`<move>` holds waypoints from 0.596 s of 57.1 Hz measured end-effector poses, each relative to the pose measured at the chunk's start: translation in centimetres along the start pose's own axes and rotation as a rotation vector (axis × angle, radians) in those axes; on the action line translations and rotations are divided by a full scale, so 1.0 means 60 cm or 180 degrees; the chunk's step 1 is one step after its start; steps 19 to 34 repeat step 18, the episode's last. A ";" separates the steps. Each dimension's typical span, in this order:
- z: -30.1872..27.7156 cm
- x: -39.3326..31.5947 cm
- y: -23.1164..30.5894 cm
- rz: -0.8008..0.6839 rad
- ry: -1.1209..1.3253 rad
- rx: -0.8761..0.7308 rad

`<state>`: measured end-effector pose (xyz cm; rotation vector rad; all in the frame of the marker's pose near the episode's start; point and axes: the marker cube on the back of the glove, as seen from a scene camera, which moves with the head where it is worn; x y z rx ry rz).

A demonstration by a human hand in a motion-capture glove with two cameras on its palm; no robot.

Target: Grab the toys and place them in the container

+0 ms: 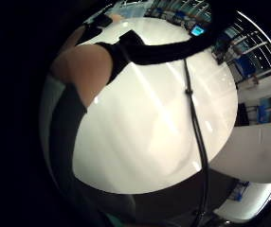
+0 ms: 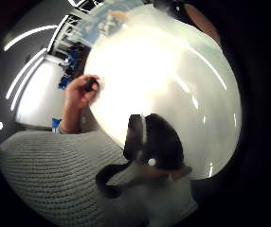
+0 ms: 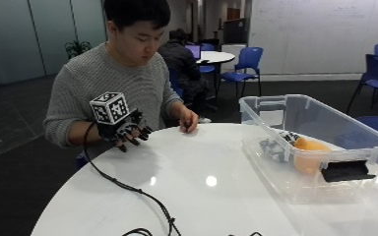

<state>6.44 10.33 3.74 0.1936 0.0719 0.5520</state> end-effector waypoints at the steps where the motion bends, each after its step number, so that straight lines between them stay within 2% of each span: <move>1: 0.001 0.001 0.000 0.0006 0.0003 -0.0018; 34: -0.010 0.013 -0.019 -0.0018 0.0098 -0.0006</move>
